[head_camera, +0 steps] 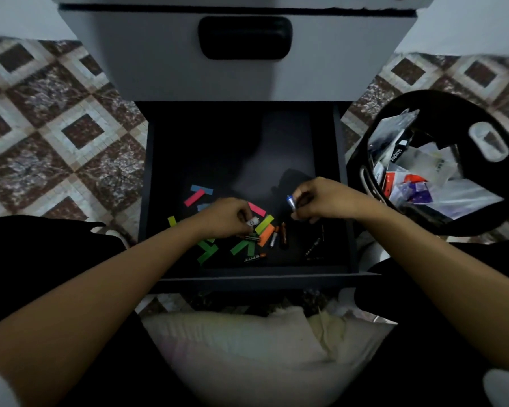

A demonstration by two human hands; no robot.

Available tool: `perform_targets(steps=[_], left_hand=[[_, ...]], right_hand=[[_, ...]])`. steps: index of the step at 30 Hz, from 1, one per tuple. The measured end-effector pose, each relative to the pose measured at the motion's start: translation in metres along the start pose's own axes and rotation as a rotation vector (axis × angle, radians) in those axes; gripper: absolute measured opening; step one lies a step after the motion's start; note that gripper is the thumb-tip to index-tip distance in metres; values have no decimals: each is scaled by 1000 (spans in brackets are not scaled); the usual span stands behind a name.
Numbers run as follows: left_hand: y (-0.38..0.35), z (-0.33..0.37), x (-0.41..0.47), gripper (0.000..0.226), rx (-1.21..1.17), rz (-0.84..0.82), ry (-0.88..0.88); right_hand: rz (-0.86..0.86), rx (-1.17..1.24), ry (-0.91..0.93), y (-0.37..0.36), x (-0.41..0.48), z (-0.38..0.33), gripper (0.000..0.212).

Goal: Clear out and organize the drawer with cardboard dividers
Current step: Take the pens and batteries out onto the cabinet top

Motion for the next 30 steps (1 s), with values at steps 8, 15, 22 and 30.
perform_targets(steps=[8,15,22,30], left_hand=[[35,29,-9,10,-405,172,-10],[94,64,-45,6,-674,389,-81],[175,118,-95,10,-724,577,-223],[266,167,-113,14,-624,782,-183]], right_hand=[[133,436,-17,12,-6,-20,24],[382,406,218,51,-46,-83,18],[599,354,400,115,-102,-161,18],[820,161,395,177,-110,-225,26]])
Point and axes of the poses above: each hand's wrist, its own x-axis towards the middle knuckle, its own y-axis out of the back of the hand, z = x × y, the point moved 5 cm from there along x, towards the middle knuckle, and after that the axes turned 3 degrees about -x, right-handed, at the moved point
